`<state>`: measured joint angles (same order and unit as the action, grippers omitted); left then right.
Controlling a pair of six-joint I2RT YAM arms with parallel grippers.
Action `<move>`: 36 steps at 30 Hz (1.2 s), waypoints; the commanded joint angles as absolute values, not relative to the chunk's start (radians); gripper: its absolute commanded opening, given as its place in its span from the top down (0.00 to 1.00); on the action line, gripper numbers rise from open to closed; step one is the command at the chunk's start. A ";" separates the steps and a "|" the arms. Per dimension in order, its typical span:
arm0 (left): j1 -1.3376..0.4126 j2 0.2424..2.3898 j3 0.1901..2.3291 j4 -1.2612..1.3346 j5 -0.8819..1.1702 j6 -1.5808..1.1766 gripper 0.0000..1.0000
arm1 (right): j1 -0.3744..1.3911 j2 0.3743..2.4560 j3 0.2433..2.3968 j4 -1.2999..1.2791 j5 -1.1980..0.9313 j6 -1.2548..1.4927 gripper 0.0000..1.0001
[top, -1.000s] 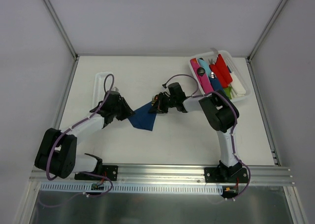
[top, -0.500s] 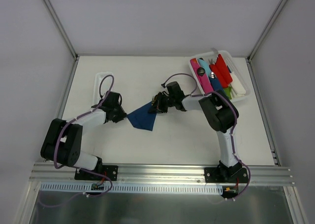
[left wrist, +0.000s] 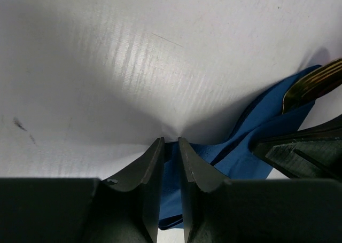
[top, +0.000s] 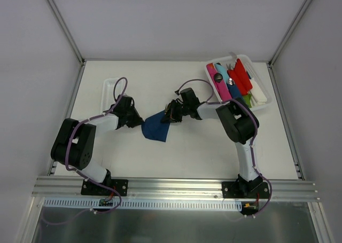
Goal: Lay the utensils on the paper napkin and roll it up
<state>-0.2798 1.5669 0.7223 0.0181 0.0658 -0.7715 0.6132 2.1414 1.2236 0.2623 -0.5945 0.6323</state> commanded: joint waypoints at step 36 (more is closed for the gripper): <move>-0.117 1.525 0.232 0.834 0.451 -1.091 0.50 | 0.624 2.168 1.255 0.163 -0.538 0.577 0.98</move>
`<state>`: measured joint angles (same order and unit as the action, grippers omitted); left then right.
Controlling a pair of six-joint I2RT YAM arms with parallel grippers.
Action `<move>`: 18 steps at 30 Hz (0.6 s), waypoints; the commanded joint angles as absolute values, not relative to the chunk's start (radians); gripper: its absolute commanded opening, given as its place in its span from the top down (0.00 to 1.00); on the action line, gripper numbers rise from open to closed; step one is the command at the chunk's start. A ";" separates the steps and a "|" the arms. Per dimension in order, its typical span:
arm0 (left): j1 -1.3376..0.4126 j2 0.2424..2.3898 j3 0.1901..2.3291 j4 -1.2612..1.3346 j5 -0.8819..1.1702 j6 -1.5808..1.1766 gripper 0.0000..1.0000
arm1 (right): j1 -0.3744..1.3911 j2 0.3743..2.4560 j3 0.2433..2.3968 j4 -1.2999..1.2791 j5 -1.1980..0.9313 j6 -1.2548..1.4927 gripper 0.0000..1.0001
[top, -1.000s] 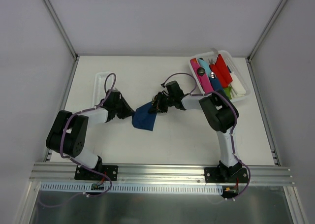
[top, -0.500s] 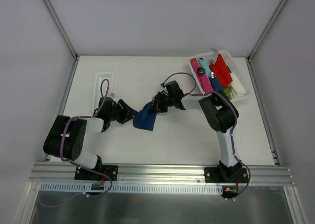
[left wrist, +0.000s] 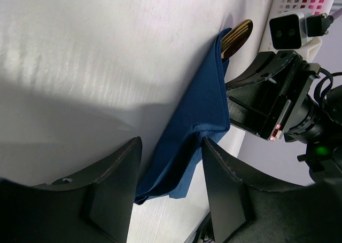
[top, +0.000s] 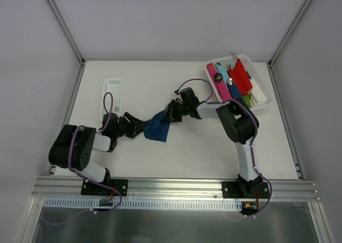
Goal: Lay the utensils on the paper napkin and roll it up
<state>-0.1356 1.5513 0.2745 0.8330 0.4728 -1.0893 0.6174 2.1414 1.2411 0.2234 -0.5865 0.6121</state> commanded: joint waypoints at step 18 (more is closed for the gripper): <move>-0.084 1.413 0.210 0.831 0.426 -1.054 0.59 | 0.627 2.166 1.262 0.147 -0.531 0.569 0.98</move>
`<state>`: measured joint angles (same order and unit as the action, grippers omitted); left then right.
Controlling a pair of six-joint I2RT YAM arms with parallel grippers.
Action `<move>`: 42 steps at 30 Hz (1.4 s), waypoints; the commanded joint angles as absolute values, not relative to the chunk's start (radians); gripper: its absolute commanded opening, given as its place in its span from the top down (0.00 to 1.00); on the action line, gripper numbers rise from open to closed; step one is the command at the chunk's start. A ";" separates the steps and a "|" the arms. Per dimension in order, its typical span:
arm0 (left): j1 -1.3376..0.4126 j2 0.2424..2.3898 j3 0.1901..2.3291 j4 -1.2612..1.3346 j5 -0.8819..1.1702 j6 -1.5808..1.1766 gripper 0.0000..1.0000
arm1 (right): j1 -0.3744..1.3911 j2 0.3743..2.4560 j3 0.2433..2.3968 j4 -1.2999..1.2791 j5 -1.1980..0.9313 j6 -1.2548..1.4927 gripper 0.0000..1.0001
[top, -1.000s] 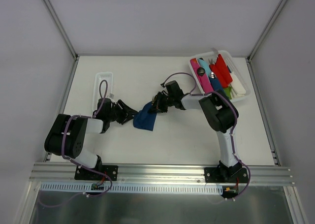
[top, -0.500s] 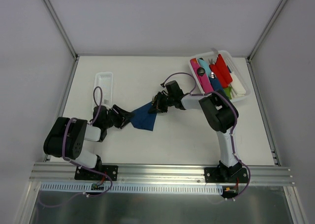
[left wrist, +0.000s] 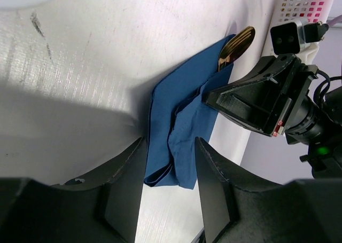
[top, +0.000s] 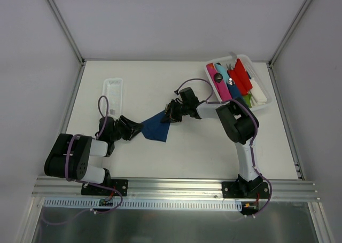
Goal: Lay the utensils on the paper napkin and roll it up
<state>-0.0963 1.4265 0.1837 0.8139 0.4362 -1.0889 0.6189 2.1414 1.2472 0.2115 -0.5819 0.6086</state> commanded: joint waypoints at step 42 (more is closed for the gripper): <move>-0.293 1.650 0.425 0.925 0.551 -1.127 1.00 | 0.641 2.166 1.301 0.074 -0.486 0.549 1.00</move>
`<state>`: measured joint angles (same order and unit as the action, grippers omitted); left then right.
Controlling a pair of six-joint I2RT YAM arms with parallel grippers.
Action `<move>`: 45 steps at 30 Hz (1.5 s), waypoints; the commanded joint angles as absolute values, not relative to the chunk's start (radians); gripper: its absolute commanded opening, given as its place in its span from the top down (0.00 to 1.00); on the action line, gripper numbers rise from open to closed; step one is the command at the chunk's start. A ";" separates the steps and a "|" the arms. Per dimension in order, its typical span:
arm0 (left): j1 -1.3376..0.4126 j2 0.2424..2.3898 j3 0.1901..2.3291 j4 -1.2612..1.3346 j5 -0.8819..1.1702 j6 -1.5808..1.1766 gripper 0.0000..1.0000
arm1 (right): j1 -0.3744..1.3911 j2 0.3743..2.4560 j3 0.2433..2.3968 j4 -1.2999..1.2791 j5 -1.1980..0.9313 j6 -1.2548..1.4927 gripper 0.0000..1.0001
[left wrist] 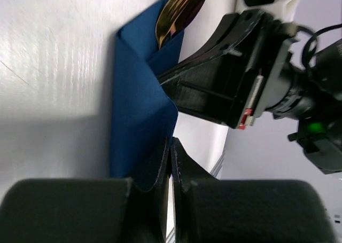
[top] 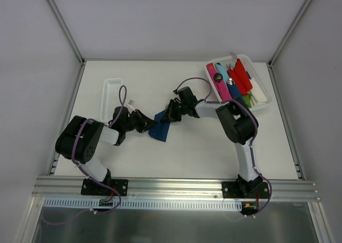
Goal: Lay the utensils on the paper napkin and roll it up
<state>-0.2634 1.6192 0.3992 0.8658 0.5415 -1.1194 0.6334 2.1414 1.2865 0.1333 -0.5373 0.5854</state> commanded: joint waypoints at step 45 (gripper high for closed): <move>-0.365 1.687 0.525 0.360 0.281 -0.997 1.00 | 0.555 2.023 1.037 0.564 -0.746 0.709 0.85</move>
